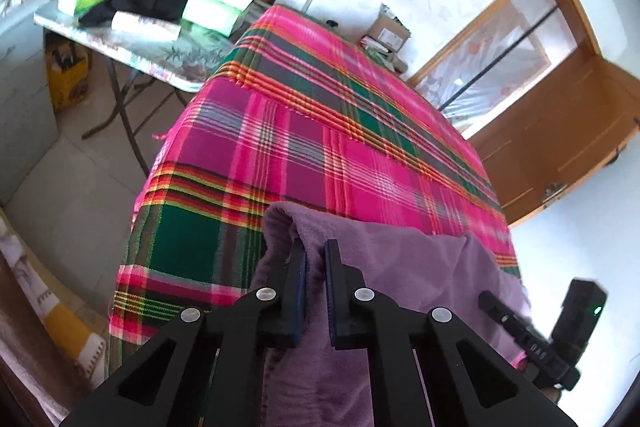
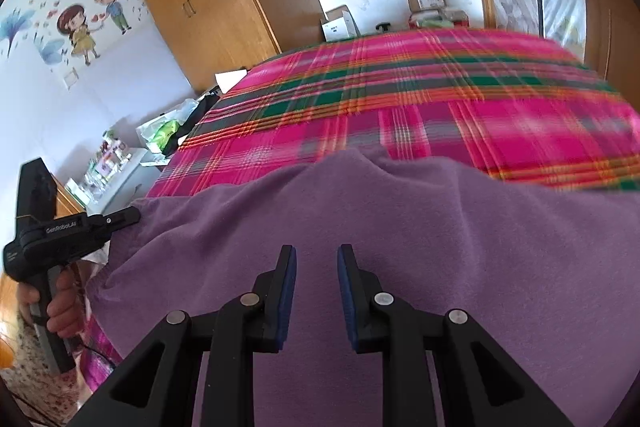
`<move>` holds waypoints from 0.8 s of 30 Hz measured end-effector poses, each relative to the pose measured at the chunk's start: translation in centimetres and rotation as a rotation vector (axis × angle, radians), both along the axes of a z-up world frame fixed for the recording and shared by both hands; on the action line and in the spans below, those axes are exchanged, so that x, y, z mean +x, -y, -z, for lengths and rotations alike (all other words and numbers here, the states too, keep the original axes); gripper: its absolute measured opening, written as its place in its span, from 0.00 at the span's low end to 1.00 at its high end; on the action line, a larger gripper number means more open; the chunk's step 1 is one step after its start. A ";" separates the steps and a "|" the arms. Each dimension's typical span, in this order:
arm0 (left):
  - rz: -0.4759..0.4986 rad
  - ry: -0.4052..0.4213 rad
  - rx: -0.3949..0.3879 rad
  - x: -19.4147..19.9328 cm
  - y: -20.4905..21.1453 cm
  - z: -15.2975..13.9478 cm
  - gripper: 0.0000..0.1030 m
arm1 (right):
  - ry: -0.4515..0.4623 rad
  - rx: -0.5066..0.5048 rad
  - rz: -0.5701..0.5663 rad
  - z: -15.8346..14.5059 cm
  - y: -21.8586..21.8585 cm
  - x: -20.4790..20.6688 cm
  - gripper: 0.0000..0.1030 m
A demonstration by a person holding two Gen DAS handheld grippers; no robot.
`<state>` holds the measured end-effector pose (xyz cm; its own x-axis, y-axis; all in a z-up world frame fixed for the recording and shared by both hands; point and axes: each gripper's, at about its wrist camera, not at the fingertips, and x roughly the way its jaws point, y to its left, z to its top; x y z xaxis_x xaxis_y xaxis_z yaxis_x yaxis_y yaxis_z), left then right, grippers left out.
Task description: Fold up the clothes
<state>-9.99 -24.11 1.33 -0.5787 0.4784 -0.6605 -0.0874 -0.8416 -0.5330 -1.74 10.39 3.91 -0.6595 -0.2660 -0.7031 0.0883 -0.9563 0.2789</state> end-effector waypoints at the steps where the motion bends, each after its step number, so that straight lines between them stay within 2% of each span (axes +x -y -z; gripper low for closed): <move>1: 0.007 -0.013 -0.014 0.2 -0.3 -0.2 0.08 | -0.018 0.020 -0.029 -0.4 0.7 -0.1 0.21; 5: 0.048 -0.055 -0.031 1.0 -1.1 -0.8 0.08 | -0.075 0.065 -0.179 -1.7 4.0 -1.5 0.22; 7: 0.048 -0.071 -0.070 1.4 -1.5 -0.9 0.08 | -0.080 0.068 -0.262 -2.0 5.8 -2.9 0.27; 8: 0.050 -0.073 -0.076 1.4 -1.6 -0.9 0.08 | -0.084 0.064 -0.317 -2.2 6.8 -3.7 0.34; 10: 0.051 -0.071 -0.073 1.4 -1.5 -0.8 0.08 | -0.080 0.074 -0.413 -2.2 8.8 -4.8 0.36; 16: 0.032 -0.052 -0.059 1.3 -0.3 -0.5 0.08 | -0.033 0.206 -0.696 -1.5 14.4 -7.8 0.40; 18: 0.023 -0.040 -0.052 1.3 0.1 -0.3 0.08 | -0.026 0.287 -0.706 -0.9 15.4 -8.1 0.40; 24: -0.007 -0.001 -0.029 1.3 1.2 0.5 0.12 | 0.013 0.275 -0.789 0.1 17.3 -9.8 0.42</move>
<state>-8.69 -25.34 0.86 -0.5831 0.4549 -0.6731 -0.0818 -0.8572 -0.5084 -11.57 -6.88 3.83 -0.3429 -0.4642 -0.8167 0.7588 -0.6494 0.0505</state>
